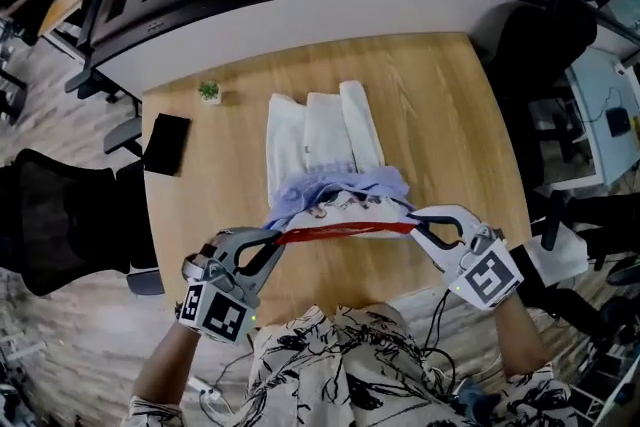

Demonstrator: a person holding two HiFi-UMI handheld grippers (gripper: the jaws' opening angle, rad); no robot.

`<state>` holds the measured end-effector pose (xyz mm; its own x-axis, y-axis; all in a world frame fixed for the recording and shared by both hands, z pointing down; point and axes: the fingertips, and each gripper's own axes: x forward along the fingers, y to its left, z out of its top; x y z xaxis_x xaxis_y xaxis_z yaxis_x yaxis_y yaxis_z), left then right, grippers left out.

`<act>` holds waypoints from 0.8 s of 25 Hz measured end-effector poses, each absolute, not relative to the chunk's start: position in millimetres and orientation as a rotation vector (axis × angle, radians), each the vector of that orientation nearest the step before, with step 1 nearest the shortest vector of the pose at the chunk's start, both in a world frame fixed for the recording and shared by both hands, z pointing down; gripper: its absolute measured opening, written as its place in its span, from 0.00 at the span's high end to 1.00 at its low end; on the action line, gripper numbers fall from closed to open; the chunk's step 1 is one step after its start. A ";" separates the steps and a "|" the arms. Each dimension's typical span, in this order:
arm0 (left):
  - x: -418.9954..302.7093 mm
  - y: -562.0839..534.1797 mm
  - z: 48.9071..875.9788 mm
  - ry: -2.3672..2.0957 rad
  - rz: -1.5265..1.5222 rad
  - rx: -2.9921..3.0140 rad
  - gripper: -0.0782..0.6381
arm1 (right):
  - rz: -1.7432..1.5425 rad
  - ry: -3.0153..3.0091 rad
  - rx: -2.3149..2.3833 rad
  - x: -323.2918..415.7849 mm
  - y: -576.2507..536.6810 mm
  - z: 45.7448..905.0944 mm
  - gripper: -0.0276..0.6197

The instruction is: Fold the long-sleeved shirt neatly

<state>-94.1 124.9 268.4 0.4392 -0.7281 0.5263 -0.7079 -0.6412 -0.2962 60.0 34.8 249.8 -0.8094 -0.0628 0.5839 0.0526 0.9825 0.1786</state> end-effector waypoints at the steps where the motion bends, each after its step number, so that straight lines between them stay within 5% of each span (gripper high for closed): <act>1: -88.5 135.0 287.9 1.313 -1.009 -2.676 0.86 | -0.204 -2.499 0.000 65.4 47.8 270.1 0.92; 17: -13.2 269.4 439.4 0.935 -1.250 -3.094 0.83 | 0.000 -2.324 -0.282 124.9 207.5 445.8 0.91; 20: -6.5 277.1 440.9 0.900 -1.208 -3.153 0.55 | 0.084 -2.300 -0.359 132.7 224.0 451.4 0.54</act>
